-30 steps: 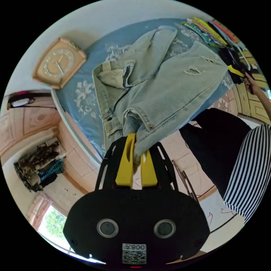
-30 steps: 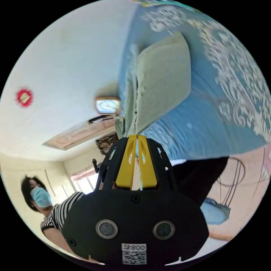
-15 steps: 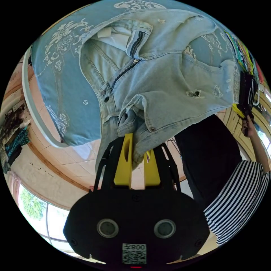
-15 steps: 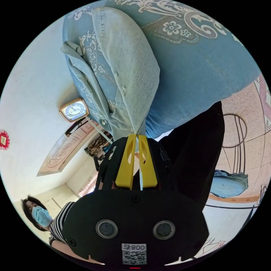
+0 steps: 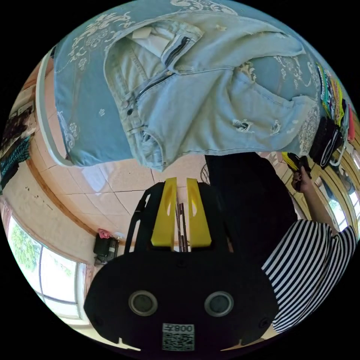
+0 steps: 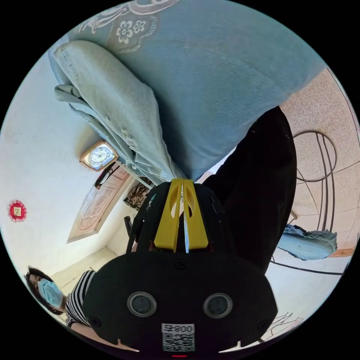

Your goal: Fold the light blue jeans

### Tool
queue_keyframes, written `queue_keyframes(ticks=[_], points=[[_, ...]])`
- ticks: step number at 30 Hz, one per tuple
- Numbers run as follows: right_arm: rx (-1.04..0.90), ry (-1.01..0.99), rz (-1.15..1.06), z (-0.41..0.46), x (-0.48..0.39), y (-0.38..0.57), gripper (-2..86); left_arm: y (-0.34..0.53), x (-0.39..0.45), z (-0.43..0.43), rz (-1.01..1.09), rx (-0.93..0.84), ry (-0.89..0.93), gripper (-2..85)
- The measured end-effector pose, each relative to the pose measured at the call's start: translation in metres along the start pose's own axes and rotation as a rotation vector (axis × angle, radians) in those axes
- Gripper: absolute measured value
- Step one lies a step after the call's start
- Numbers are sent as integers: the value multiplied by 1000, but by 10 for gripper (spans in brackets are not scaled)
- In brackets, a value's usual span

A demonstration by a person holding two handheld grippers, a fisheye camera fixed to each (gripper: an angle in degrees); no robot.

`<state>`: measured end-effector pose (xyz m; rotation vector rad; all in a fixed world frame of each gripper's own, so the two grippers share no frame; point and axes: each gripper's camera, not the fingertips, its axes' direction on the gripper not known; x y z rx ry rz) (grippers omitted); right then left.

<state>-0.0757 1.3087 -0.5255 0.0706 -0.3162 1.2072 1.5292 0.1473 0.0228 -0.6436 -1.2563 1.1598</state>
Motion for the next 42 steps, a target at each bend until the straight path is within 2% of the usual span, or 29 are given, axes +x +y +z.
queue_keyframes(ticks=[3, 5, 10, 13, 17, 21, 26, 32, 35, 37, 39, 42], points=[[38, -56, -28, -24, 12, -3, 3, -64, 70, -3, 225, 59, 55, 71], [84, -106, -44, -42, 18, -5, 5, -125, 149, -6, 464, 93, 101, 85], [193, -186, -125, -86, 24, -14, 17, -228, 309, -9, 840, 136, 89, 112], [218, -219, -189, -105, 24, -19, 29, -280, 384, 1, 925, 170, 18, 119], [220, -250, -237, -120, 31, -23, 44, -336, 447, 33, 921, 151, -76, 102], [229, -298, -250, -133, 47, -21, 58, -363, 471, 66, 912, 53, -187, 35], [293, -392, -263, -158, 68, -11, 73, -350, 469, 44, 1053, 74, 241, 17], [305, -549, -386, -178, 63, -12, 102, -331, 462, 26, 1218, -23, 491, 13], [266, -605, -460, -178, 52, -17, 116, -336, 466, 28, 1235, -74, 539, 13], [250, -725, -517, -178, 48, -19, 122, -339, 471, 30, 1251, -93, 535, 12], [236, -859, -564, -178, 45, -21, 111, -344, 477, 32, 1263, -111, 540, 12], [175, -888, -609, -177, 35, -21, 69, -351, 489, 33, 1290, -128, 544, 12]])
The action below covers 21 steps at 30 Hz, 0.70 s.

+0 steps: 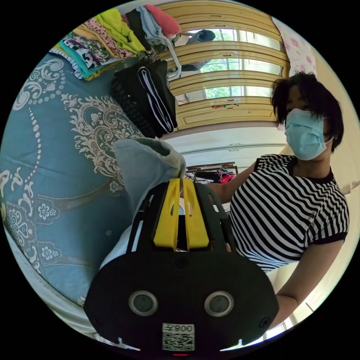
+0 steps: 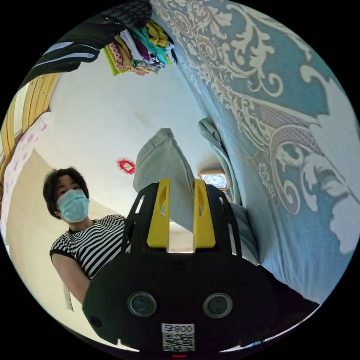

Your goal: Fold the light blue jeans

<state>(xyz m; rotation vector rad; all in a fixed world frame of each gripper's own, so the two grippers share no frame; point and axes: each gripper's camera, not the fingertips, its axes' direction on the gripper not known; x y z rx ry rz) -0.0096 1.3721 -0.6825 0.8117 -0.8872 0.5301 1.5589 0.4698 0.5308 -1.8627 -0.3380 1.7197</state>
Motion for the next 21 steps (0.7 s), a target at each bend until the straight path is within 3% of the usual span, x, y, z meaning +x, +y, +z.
queue_keyframes(ticks=[7, 11, 13, 17, 21], points=[[51, 194, -146, 2, -60, 15, 17, -30, -7, -6, 72, -2, 2, 13], [140, 356, -205, -6, -95, 36, 11, -60, -31, -9, 86, 13, -148, 11], [197, 410, -170, -12, -94, 42, 10, -75, -57, -4, 29, 12, -266, 8], [356, 527, 41, -31, -59, 49, 8, -90, -122, -3, -288, 101, -405, 4], [440, 519, 92, -19, -58, 56, 5, -76, -121, -8, -285, 190, -336, 3]])
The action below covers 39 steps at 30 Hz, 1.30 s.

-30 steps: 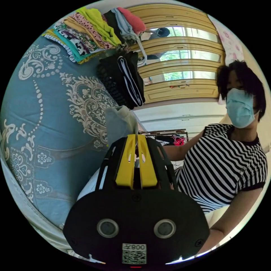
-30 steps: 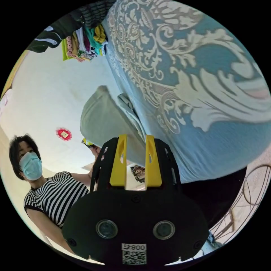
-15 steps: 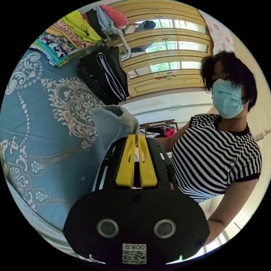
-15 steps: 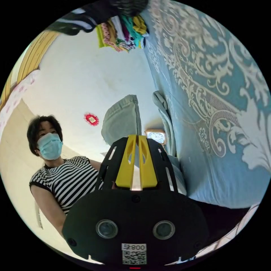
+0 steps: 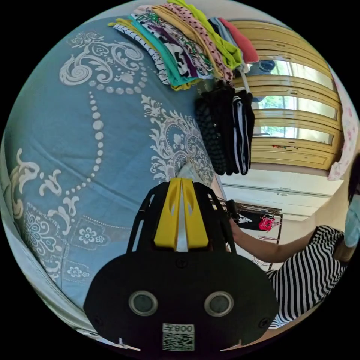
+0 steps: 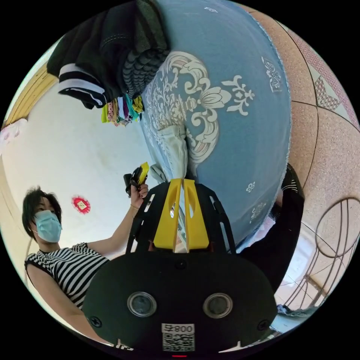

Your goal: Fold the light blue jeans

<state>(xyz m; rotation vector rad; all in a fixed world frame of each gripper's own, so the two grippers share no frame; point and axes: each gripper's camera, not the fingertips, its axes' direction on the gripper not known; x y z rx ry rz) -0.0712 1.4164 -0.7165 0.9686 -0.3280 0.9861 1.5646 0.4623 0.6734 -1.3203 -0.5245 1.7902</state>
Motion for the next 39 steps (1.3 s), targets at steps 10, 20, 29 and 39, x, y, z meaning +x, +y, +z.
queue_keyframes(ticks=[10, 20, 29, 39], points=[[-192, 213, -173, 72, -89, 7, 2, 104, -32, -62, -259, 123, -183, 27], [-519, 289, -499, 252, -197, -18, 30, 62, -68, -131, -347, 252, -542, 76], [-561, 350, -782, 413, -329, -66, 103, 51, -55, -122, -294, 195, -600, 13], [-607, 569, -845, 547, -408, -77, 118, 70, -29, -113, -239, 140, -656, 12]])
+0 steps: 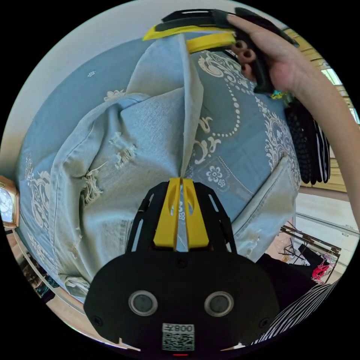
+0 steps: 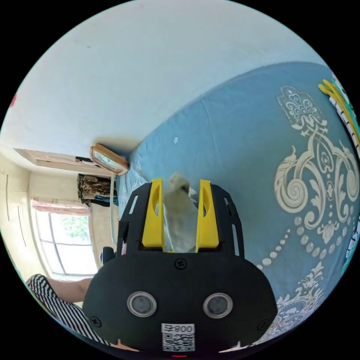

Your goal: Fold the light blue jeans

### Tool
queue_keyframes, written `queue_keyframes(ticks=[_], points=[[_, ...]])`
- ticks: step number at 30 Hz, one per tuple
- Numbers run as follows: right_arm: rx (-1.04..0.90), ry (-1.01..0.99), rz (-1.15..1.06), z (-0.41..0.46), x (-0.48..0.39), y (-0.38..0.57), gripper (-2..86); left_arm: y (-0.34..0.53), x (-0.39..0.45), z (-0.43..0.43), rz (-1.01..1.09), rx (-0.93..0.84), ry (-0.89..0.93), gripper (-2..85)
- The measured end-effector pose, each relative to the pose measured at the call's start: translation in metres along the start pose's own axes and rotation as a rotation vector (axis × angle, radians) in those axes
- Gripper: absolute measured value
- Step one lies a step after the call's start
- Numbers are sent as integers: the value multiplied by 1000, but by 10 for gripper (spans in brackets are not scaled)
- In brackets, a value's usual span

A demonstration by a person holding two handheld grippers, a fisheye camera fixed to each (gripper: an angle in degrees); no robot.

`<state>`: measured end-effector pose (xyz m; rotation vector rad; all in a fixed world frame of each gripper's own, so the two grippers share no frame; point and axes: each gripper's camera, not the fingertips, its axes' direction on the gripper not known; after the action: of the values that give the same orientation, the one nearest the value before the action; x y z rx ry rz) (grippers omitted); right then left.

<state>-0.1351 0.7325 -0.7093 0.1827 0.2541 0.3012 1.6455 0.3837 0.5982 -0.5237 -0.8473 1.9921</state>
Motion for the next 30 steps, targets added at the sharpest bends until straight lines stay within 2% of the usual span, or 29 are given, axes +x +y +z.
queue_keyframes(ticks=[4, 7, 11, 15, 17, 24, 28, 30], points=[[-43, -19, 30, 4, -1, 0, 67, 9, 2, -7, 17, -10, -25, 16], [85, -148, 6, -29, 2, 35, 59, 23, -6, -25, 15, 30, 48, 20], [285, -228, 204, -80, 44, 114, 53, 47, -25, -53, -18, 143, 216, 29], [345, -256, 375, -90, 72, 171, 51, 43, -38, -65, -20, 164, 323, 48], [376, -292, 406, -91, 76, 183, 50, 24, -37, -73, 43, 183, 353, 62], [490, -384, 405, -101, 74, 186, 46, -46, -1, -82, 310, 118, 168, 86], [504, -404, 411, -103, 79, 180, 39, -72, 4, -48, 371, -128, 0, 68], [500, -403, 403, -106, 80, 173, 33, -70, 1, -52, 388, -128, 15, 44]])
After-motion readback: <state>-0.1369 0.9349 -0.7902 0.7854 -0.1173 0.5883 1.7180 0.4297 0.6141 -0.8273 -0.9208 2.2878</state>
